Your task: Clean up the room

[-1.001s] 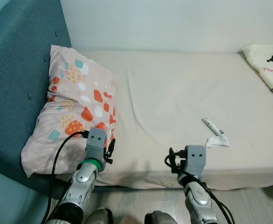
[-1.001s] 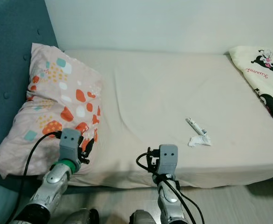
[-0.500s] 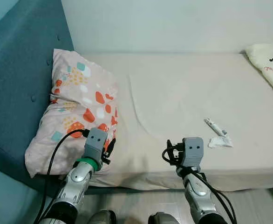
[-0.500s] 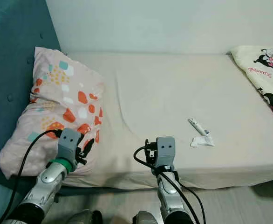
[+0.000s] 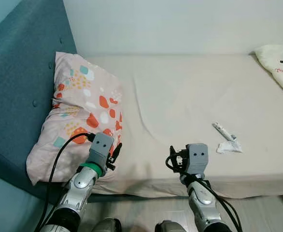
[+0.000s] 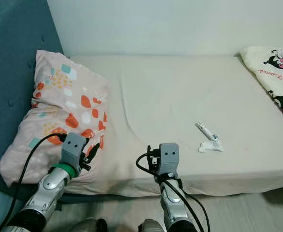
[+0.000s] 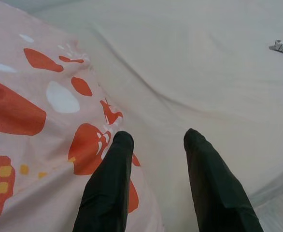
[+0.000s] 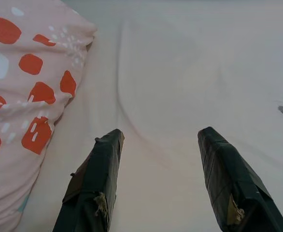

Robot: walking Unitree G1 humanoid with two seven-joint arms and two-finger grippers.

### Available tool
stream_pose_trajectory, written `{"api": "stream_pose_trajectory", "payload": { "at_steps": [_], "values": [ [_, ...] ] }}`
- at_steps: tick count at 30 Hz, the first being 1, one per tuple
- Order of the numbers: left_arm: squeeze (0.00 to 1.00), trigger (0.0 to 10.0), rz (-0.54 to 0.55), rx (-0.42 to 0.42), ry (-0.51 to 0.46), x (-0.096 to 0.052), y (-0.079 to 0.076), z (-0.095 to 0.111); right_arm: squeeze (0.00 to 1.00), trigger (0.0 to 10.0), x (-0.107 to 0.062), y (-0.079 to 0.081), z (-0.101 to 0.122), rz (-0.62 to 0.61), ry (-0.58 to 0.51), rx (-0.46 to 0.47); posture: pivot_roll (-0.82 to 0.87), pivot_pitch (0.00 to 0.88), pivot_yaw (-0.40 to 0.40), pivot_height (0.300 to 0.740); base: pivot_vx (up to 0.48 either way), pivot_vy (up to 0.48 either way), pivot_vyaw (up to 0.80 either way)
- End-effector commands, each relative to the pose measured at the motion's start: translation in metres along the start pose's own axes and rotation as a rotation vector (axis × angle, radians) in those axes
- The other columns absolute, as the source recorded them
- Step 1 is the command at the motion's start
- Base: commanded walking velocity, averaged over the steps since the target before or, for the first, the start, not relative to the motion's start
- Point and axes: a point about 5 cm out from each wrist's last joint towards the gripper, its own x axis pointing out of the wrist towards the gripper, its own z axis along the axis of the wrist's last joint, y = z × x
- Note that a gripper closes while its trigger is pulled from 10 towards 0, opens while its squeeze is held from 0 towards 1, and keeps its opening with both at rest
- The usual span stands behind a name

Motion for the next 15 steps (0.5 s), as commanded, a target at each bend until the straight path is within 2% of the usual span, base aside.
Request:
{"api": "stream_pose_trajectory", "payload": {
  "at_steps": [1, 2, 5, 15],
  "values": [
    [0.0, 10.0, 0.019, -0.018, 0.041, -0.006, 0.001, -0.011, 0.0, 10.0, -0.005, -0.006, -0.003, -0.022, 0.004, 0.003, 0.0, 0.0, 0.025, 0.74, 0.0, 0.0, 0.0],
    [0.0, 10.0, 0.044, -0.04, 0.057, -0.008, 0.003, -0.016, 0.0, 10.0, -0.006, -0.011, -0.004, -0.053, 0.008, 0.018, 0.0, 0.0, 0.025, 0.74, 0.0, 0.0, 0.0],
    [0.0, 10.0, 0.072, -0.058, 0.06, -0.009, 0.006, -0.017, 0.0, 10.0, -0.006, -0.014, -0.003, -0.058, 0.005, 0.022, 0.0, 0.0, 0.013, 0.74, 0.0, 0.0, 0.0],
    [0.0, 10.0, 0.094, -0.063, 0.058, -0.007, 0.007, -0.015, 0.0, 10.0, -0.002, -0.017, -0.001, -0.041, 0.008, 0.011, 0.01, 0.0, 0.006, 0.74, 0.0, 0.0, 0.0]
  ]
}}
